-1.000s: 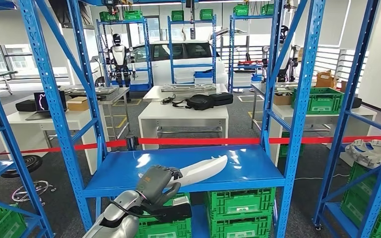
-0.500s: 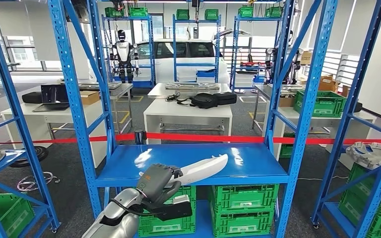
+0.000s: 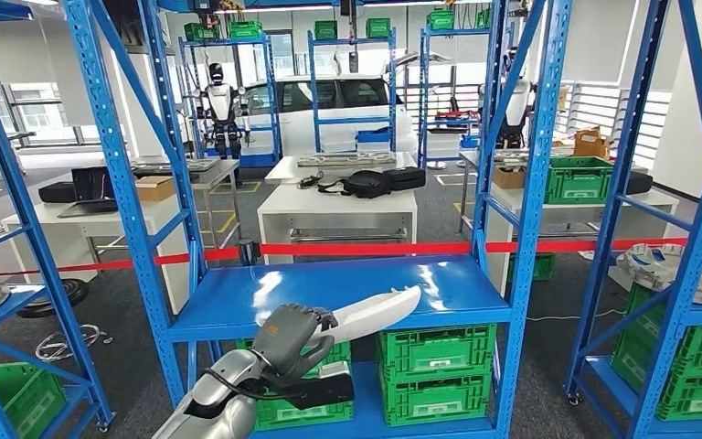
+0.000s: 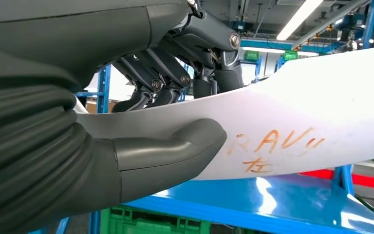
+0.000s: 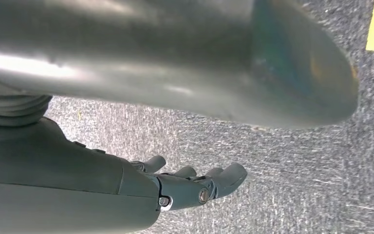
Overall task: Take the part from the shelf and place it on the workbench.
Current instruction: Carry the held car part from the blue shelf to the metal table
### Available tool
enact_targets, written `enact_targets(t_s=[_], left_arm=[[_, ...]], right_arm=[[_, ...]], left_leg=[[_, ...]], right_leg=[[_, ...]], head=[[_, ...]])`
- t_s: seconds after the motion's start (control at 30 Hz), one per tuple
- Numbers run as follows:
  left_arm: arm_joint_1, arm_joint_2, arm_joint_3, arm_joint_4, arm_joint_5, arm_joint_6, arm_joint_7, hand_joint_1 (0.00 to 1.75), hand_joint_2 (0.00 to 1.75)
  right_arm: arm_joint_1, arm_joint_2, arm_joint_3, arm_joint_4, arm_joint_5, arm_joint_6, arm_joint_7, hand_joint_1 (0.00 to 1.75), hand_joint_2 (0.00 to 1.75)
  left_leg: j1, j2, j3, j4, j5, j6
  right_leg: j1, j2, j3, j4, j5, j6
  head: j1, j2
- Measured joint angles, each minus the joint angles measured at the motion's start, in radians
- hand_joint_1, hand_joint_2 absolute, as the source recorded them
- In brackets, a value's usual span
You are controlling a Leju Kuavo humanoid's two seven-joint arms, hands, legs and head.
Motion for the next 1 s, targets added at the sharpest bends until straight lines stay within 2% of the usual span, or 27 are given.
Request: enact_targets(t_s=[0.03,0.07,0.1,0.17,0.2,0.23,0.33,0.4,0.47,0.53,0.6,0.63,0.67,0.7,0.73,0.77,0.8,0.83,0.87,0.9,1.0], left_arm=[[0.003,0.001,0.000,0.001,-0.001,0.002,-0.002,1.75,1.75],[0.006,0.001,-0.001,0.002,-0.003,0.005,-0.004,1.75,1.75],[0.008,0.002,-0.001,0.002,-0.004,0.010,-0.006,1.75,1.75],[0.009,0.002,-0.001,-0.001,-0.006,0.021,-0.007,1.75,1.75],[0.009,0.002,-0.001,-0.002,-0.006,0.026,-0.008,1.75,1.75],[0.008,0.002,-0.001,-0.004,-0.006,0.030,-0.008,1.75,1.75],[0.009,0.003,-0.002,-0.005,-0.007,0.036,-0.009,1.75,1.75],[0.010,0.003,-0.002,-0.005,-0.007,0.038,-0.007,1.75,1.75],[0.010,0.003,-0.002,-0.005,-0.008,0.039,-0.007,1.75,1.75],[0.010,0.001,-0.003,-0.006,-0.009,0.040,-0.006,1.75,1.75],[0.012,0.000,-0.003,-0.005,-0.009,0.041,-0.004,1.75,1.75],[0.014,0.000,-0.004,-0.004,-0.009,0.041,-0.004,1.75,1.75],[0.017,0.000,-0.004,-0.004,-0.009,0.041,-0.004,1.75,1.75],[0.019,0.000,-0.005,-0.003,-0.009,0.041,-0.004,1.75,1.75],[0.020,0.000,-0.006,-0.003,-0.009,0.041,-0.004,1.75,1.75],[0.020,0.000,-0.007,-0.003,-0.009,0.041,-0.004,1.75,1.75],[0.020,0.000,-0.007,-0.004,-0.009,0.041,-0.004,1.75,1.75],[0.020,0.000,-0.008,-0.004,-0.009,0.042,-0.004,1.75,1.75],[0.020,-0.001,-0.008,-0.004,-0.010,0.042,-0.004,1.75,1.75],[0.020,-0.001,-0.009,-0.005,-0.010,0.043,-0.004,1.75,1.75],[0.020,-0.001,-0.009,-0.005,-0.010,0.044,-0.002,1.75,1.75]], right_arm=[[0.000,0.000,0.000,0.000,0.000,0.000,0.000,0.00,0.00],[0.000,0.000,0.000,0.000,0.000,0.000,0.000,0.00,0.00],[0.000,0.000,0.000,0.000,0.000,0.000,-0.001,0.00,0.00],[0.000,0.001,0.000,0.000,0.001,0.000,-0.004,0.00,0.00],[0.000,0.002,0.000,0.000,0.001,-0.001,-0.007,0.00,0.00],[0.000,0.002,0.000,0.000,0.002,-0.001,-0.010,0.00,0.00],[0.000,0.000,0.000,0.000,0.002,-0.003,-0.018,0.00,0.00],[0.000,0.001,0.000,0.000,0.002,-0.003,-0.020,0.00,0.00],[0.000,0.001,0.000,0.000,0.002,-0.005,-0.021,0.00,0.00],[0.000,0.000,0.000,0.000,0.002,-0.006,-0.021,0.00,0.00],[0.001,-0.001,0.000,0.000,0.002,-0.006,-0.021,0.00,0.00],[0.001,-0.001,0.000,0.000,0.002,-0.006,-0.021,0.00,0.00],[0.002,-0.001,0.000,0.000,0.002,-0.006,-0.021,0.00,0.00],[0.002,-0.001,0.000,0.000,0.002,-0.006,-0.021,0.00,0.00],[0.002,-0.002,0.000,0.000,0.002,-0.006,-0.021,0.00,0.00],[0.002,-0.002,0.000,0.000,0.002,-0.007,-0.021,0.00,0.00],[0.002,-0.002,0.000,0.000,0.002,-0.007,-0.021,0.00,0.00],[0.002,-0.002,0.000,0.001,0.002,-0.007,-0.022,0.00,0.00],[0.003,-0.001,0.000,0.001,0.002,-0.007,-0.022,0.00,0.00],[0.004,0.000,0.000,0.001,0.002,-0.007,-0.022,0.00,0.00],[0.006,0.000,0.000,0.001,0.002,-0.009,-0.022,0.00,0.00]], left_leg=[[0.000,0.000,-0.011,0.041,-0.016,-0.001],[0.000,0.000,-0.001,0.045,-0.015,0.001],[0.000,0.000,0.029,0.008,0.003,0.005],[-0.005,0.000,0.122,-0.138,0.046,0.021],[-0.008,0.001,0.157,-0.199,0.058,0.028],[-0.010,0.001,0.178,-0.236,0.064,0.031],[-0.016,0.000,0.178,-0.250,0.070,0.032],[-0.020,-0.001,0.170,-0.247,0.072,0.045],[-0.016,-0.001,0.171,-0.255,0.082,0.058],[-0.008,0.003,0.174,-0.266,0.095,0.068],[-0.006,0.005,0.168,-0.267,0.099,0.074],[-0.006,0.006,0.165,-0.265,0.100,0.074],[-0.005,0.006,0.161,-0.262,0.100,0.073],[-0.004,0.006,0.158,-0.258,0.100,0.072],[-0.002,0.006,0.155,-0.253,0.099,0.070],[0.000,0.003,0.153,-0.246,0.096,0.065],[0.000,-0.001,0.147,-0.239,0.093,0.057],[0.000,-0.005,0.142,-0.232,0.090,0.050],[-0.002,-0.010,0.137,-0.228,0.089,0.042],[-0.003,-0.013,0.134,-0.227,0.090,0.036],[-0.001,-0.019,0.125,-0.217,0.084,0.019]], right_leg=[[0.000,0.000,-0.007,0.000,0.005,0.000],[0.001,0.000,-0.012,0.000,0.010,0.001],[0.002,0.001,-0.017,0.000,0.015,0.002],[0.004,0.002,-0.023,0.000,0.022,0.006],[0.005,0.002,-0.025,0.001,0.026,0.009],[0.005,0.002,-0.027,0.001,0.028,0.011],[0.004,-0.001,-0.031,-0.002,0.035,0.019],[0.000,-0.003,-0.030,-0.010,0.044,0.032],[0.001,-0.003,-0.031,-0.012,0.046,0.043],[0.002,-0.001,-0.052,0.035,0.011,0.051],[0.000,0.000,-0.106,0.161,-0.060,0.058],[-0.001,0.000,-0.134,0.227,-0.088,0.061],[-0.002,0.000,-0.149,0.266,-0.099,0.063],[-0.003,0.000,-0.146,0.268,-0.091,0.065],[-0.005,0.000,-0.120,0.225,-0.067,0.067],[-0.009,0.003,-0.081,0.153,-0.037,0.070],[-0.011,0.014,-0.045,0.089,-0.017,0.072],[-0.013,0.020,-0.021,0.042,-0.005,0.069],[-0.013,0.025,-0.010,0.019,-0.003,0.064],[-0.011,0.026,-0.011,0.019,-0.006,0.055],[-0.011,0.005,-0.013,0.015,-0.001,0.030]], head=[[0.000,0.000],[0.000,0.000],[0.000,0.000],[0.000,0.000],[0.000,0.000],[0.000,0.000],[0.000,0.000],[-0.001,0.000],[-0.001,0.000],[0.000,0.000],[0.001,0.000],[0.001,0.000],[0.002,0.000],[0.002,0.000],[0.002,0.000],[0.002,0.000],[0.002,0.000],[0.002,0.000],[0.002,0.000],[0.001,0.000],[0.000,0.000]])
